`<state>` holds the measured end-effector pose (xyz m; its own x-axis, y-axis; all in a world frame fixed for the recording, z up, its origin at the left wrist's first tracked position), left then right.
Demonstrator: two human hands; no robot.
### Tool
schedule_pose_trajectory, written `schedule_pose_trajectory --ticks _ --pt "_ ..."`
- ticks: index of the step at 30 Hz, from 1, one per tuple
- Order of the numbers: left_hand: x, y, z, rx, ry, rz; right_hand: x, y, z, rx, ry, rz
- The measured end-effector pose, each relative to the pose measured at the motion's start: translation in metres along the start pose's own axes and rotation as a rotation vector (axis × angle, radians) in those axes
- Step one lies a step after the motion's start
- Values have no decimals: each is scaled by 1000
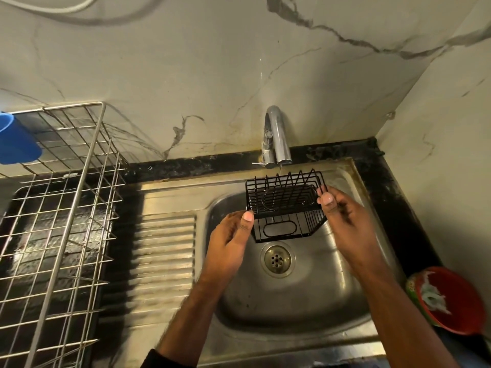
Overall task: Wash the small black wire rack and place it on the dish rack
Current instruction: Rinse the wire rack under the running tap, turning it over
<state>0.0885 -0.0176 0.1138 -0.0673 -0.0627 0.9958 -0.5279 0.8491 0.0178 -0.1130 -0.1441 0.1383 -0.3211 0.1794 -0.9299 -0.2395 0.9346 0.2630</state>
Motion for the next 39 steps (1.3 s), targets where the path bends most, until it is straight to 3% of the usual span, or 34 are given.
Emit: schedule_pose_trajectory --ticks 39 --pt "-6 -7 8 28 5 -193 19 -16 1 5 -18 81"
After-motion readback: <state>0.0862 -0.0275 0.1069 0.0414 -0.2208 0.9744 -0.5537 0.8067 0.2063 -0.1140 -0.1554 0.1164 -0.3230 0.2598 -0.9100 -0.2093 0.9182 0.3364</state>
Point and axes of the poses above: each hand's wrist, its own y-axis away from the middle knuckle, its own z-axis out of the palm, x = y × z, the point moved 5 cm from there along -y, towards the middle knuckle, and after that the axes turned 12 degrees about z, right-handed, at the moved point
